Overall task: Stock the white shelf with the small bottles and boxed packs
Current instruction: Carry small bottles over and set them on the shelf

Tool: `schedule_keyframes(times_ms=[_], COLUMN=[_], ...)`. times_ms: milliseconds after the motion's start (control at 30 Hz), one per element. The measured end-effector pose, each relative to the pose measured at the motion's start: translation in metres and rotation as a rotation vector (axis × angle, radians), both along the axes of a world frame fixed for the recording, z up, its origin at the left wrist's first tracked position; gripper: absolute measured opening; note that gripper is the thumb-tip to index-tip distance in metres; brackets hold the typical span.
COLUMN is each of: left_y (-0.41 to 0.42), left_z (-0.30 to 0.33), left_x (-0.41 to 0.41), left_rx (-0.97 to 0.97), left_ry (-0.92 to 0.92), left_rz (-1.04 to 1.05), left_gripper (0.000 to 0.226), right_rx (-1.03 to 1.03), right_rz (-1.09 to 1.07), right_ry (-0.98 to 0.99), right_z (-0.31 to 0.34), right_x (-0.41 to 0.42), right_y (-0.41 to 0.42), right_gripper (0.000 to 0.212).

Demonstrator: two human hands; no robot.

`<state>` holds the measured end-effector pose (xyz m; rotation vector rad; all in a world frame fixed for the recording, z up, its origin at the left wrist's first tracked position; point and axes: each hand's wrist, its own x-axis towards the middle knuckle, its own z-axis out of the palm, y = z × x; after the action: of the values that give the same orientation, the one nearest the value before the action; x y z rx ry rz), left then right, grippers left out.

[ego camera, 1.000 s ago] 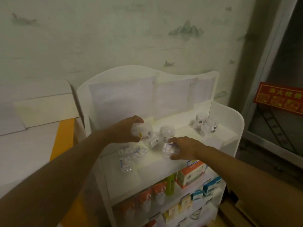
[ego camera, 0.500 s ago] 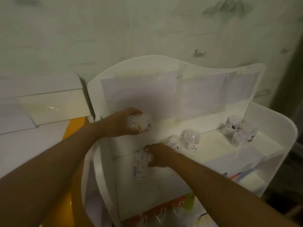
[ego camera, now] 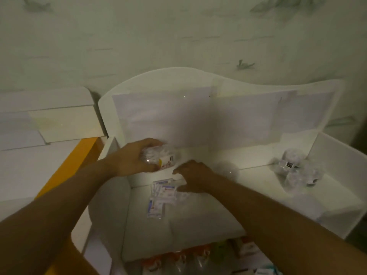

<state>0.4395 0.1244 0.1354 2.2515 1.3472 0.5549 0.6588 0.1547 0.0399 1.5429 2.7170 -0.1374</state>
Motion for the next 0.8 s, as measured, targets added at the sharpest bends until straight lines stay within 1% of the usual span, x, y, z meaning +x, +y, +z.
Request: schedule_keyframes(times_ms=[100,200,333,433,600,700,800], left_y=[-0.005,-0.008,-0.011,-0.009,0.005,0.013,0.016], left_z=[-0.014,-0.047,-0.103,-0.127,-0.145,-0.147,-0.141], left_x=[0.029,0.077,0.137,0.169,0.197,0.205,0.213], left_rx=[-0.022,-0.090,-0.171,-0.183,-0.126,-0.038,0.090], left_ry=[-0.021,0.027,0.155,0.184,0.229,0.338,0.443], left_rz=[0.013,-0.016,-0.104,-0.144,-0.085,-0.076,-0.088], left_gripper=[0.055,0.057,0.072,0.079,0.081,0.081,0.072], right_rx=[0.053,0.059,0.042,0.010,-0.003,-0.035,-0.041], right_rz=[-0.080,-0.152,-0.210,-0.243,-0.288,-0.311,-0.318], right_ry=[-0.019,-0.026,-0.018,0.013,0.063,0.052,0.040], right_z=[0.027,0.043,0.051,0.056,0.051,0.042,0.037], right_x=[0.058,0.108,0.157,0.187,0.222,0.234,0.238], right_y=[-0.003,-0.013,-0.029,-0.040,-0.051,-0.054,-0.053], right_gripper=[0.060,0.056,0.054,0.053,0.050,0.051,0.052])
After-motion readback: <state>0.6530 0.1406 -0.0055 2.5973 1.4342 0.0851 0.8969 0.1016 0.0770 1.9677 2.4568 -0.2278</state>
